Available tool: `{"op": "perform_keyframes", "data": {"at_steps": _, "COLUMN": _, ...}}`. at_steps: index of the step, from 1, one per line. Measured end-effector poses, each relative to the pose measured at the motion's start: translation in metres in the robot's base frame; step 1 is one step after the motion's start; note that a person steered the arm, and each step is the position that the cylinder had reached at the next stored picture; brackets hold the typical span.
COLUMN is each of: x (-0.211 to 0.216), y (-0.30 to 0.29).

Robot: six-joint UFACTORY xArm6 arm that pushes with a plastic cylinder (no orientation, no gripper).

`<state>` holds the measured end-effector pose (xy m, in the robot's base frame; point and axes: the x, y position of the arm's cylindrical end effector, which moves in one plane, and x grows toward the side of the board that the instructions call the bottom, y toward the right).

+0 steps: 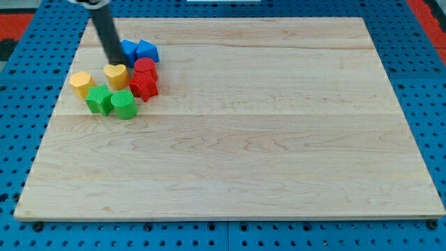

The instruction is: Separate the blue blocks from the group of blocks

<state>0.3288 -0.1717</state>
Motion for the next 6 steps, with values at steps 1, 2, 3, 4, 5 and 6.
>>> {"op": "perform_keyframes", "data": {"at_steps": 1, "x": -0.003, "y": 0.004}}
{"op": "perform_keyframes", "data": {"at_steps": 2, "x": -0.003, "y": -0.044}}
{"op": "perform_keyframes", "data": {"at_steps": 3, "x": -0.017, "y": -0.059}}
{"op": "perform_keyframes", "data": {"at_steps": 4, "x": -0.049, "y": -0.042}}
{"op": "perform_keyframes", "data": {"at_steps": 5, "x": -0.066, "y": -0.026}}
{"op": "perform_keyframes", "data": {"at_steps": 6, "x": -0.066, "y": -0.063}}
